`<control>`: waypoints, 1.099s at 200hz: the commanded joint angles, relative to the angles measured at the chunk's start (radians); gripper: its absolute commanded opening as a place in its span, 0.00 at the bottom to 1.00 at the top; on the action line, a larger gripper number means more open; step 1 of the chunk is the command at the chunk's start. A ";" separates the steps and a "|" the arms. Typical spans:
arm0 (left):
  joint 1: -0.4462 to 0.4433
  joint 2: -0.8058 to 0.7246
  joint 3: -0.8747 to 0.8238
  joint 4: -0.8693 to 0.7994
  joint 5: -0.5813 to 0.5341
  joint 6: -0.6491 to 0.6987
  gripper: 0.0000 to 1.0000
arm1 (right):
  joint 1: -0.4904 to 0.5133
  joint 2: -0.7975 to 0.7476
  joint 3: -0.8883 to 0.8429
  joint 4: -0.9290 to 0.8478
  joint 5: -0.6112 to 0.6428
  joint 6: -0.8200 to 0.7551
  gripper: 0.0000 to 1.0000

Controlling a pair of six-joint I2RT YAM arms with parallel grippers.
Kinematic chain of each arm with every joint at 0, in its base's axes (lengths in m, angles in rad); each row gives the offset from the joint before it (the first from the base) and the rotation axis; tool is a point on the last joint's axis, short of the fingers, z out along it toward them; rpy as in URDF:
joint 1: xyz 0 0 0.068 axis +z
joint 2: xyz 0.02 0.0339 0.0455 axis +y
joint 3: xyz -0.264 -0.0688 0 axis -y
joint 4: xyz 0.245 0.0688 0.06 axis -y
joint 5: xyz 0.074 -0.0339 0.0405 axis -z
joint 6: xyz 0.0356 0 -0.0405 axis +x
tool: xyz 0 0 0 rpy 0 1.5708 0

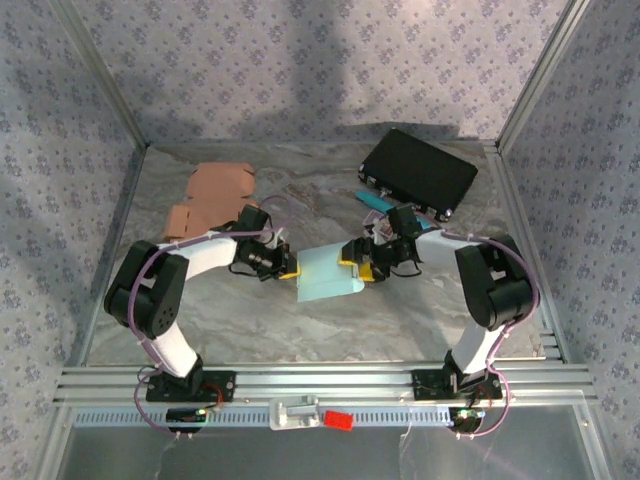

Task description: Fold the paper box

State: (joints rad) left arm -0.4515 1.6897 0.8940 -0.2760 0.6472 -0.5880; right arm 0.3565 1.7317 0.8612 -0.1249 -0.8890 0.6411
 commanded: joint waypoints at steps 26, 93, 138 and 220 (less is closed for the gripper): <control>0.006 0.018 -0.026 -0.097 -0.110 0.018 0.10 | 0.016 0.027 0.009 0.121 -0.034 0.156 0.67; 0.030 -0.187 0.037 -0.112 -0.221 -0.023 0.46 | -0.006 -0.012 -0.023 0.211 -0.034 0.415 0.46; -0.150 -0.461 -0.009 -0.017 -0.370 0.380 0.47 | -0.028 -0.027 0.016 0.095 -0.048 0.542 0.44; -0.456 -0.562 -0.114 -0.011 -0.646 1.087 0.63 | -0.083 -0.030 0.134 -0.354 -0.125 0.544 0.43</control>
State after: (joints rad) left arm -0.8940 1.0935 0.7647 -0.2966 0.1219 0.2882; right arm 0.2855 1.7164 0.9741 -0.3130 -0.9657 1.1561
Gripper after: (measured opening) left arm 0.620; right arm 0.444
